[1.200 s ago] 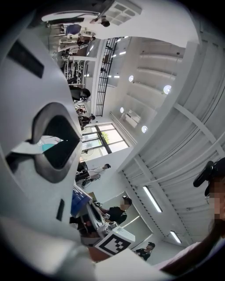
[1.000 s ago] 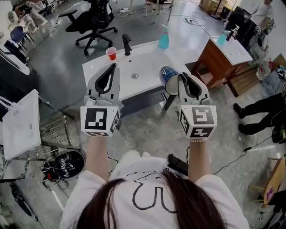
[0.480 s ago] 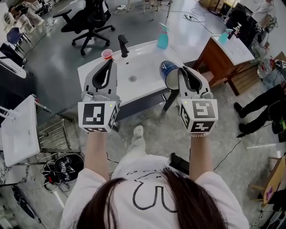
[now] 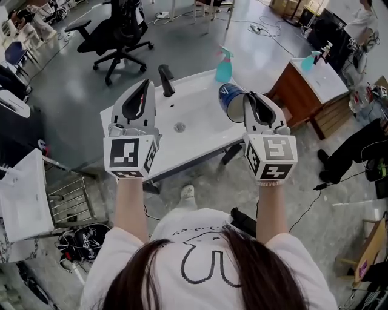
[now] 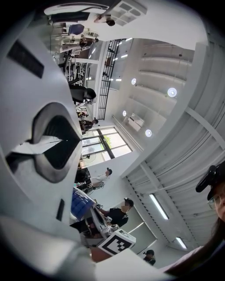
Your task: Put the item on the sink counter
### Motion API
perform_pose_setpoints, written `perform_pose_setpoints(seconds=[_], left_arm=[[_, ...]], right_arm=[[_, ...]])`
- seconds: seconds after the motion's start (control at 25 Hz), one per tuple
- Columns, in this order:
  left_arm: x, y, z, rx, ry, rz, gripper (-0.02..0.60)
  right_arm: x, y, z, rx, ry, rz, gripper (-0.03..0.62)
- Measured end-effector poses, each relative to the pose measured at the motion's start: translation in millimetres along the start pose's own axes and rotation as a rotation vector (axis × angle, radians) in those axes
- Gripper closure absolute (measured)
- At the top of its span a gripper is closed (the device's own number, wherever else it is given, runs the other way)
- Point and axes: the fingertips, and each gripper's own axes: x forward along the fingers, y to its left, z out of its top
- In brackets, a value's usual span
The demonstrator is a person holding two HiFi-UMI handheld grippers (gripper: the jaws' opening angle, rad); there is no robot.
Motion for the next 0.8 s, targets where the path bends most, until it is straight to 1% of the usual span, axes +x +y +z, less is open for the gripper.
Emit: perform_pose_setpoints(seconds=[0.4,0.64,0.8], left_arm=[[94,58,-38,-0.019,0.019,0.004,0.572],[132,84,-66,-0.039,0.032,0.005,0.572],[143,96,-85,-0.054,0.065,0.006,0.572]], right_arm=[[115,-20,-1,0.007,0.032,0.004,0.537],[175,-22,-15,0.005,0.077,0.031,0.537],[205,-13,-31,0.007,0.143,0.067,0.537]])
